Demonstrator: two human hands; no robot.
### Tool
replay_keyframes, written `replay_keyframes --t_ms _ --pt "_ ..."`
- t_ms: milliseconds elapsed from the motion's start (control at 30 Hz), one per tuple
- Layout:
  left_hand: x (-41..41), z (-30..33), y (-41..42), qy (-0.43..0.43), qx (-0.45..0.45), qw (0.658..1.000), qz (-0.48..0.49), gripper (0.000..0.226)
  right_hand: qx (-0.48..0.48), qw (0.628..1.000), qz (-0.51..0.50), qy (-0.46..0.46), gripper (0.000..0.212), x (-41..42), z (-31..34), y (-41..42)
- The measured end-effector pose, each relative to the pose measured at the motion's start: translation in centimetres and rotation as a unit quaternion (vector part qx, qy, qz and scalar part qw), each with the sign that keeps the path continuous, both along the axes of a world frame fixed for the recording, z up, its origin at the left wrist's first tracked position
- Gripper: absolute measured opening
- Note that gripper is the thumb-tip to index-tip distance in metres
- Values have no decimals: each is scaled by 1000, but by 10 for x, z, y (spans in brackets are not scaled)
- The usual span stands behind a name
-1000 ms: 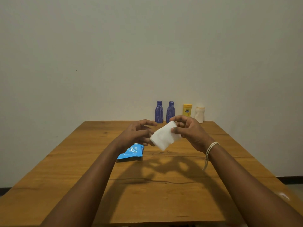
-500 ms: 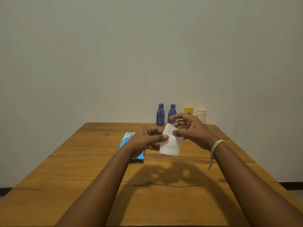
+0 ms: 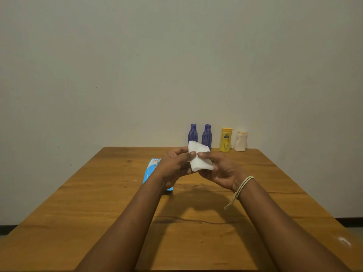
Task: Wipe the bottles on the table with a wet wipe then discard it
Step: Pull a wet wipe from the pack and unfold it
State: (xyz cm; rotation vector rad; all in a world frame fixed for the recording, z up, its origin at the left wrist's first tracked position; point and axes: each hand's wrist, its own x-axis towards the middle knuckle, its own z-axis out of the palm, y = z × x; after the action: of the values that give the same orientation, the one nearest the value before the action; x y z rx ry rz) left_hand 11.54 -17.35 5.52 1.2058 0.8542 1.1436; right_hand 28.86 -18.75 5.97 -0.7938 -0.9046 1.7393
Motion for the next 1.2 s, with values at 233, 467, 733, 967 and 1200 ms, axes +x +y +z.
replay_keyframes --t_ms 233,467,733,967,1200 --pt "-7 6 4 26 26 999 15 30 99 989 -60 -95 25 8 3 2" --pt "-10 11 6 40 44 998 -3 16 153 980 -59 -114 23 15 6 3" --pt "-5 15 6 68 52 996 22 19 229 953 -103 -170 24 18 -4 5" --pt "-1 1 17 99 76 992 12 18 188 964 -129 -140 15 23 -14 18" --pt "10 -17 44 110 90 989 40 25 114 978 -152 -80 35 24 -27 44"
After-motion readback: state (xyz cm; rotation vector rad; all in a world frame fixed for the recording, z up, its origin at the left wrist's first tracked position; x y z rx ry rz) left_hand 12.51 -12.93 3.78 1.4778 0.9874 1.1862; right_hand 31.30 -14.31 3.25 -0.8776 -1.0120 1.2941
